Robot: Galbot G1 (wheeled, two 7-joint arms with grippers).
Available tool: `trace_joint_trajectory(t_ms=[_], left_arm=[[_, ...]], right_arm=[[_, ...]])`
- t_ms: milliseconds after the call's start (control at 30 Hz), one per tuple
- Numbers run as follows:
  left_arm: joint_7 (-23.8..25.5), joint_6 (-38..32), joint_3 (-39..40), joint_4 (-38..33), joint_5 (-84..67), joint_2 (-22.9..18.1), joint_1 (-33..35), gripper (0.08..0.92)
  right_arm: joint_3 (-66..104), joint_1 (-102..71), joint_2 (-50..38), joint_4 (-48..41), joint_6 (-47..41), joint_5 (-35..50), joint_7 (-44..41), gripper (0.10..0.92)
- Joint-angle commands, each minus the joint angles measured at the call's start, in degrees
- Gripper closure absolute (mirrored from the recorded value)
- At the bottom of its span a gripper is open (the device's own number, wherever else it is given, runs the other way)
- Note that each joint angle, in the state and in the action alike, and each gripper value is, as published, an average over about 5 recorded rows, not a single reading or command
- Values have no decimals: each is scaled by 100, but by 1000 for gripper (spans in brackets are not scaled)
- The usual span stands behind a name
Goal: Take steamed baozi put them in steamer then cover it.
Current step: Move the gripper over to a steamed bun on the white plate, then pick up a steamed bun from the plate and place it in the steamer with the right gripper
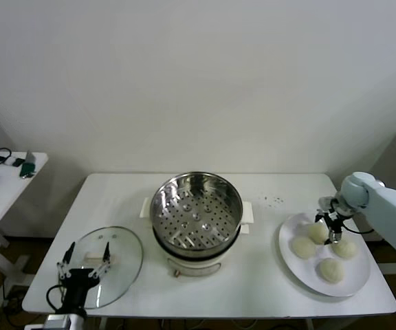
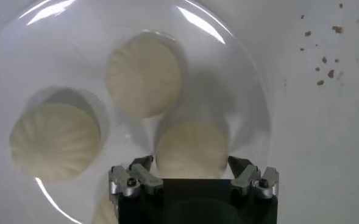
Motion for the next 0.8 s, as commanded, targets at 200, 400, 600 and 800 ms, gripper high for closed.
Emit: trace_joint_trajectory(t_ms=[200,400,600,800], left_arm=[[0,-12,-5,-6,0,-1,36,177],[-1,-24,-20,-15,-9,3,69,177],[-1,-23,-39,-41,-14,35,111,177],[-40,8,-15,-90,-19,43,139,177]], right_arm=[[10,45,94,-98,86,-41,-3,287],[-248,380,-25,60,215,142,-19,295],[-1515,1910,-131,638,542,633,-71,296],[-3023,3728,362,1248,900,1168,-140,293]])
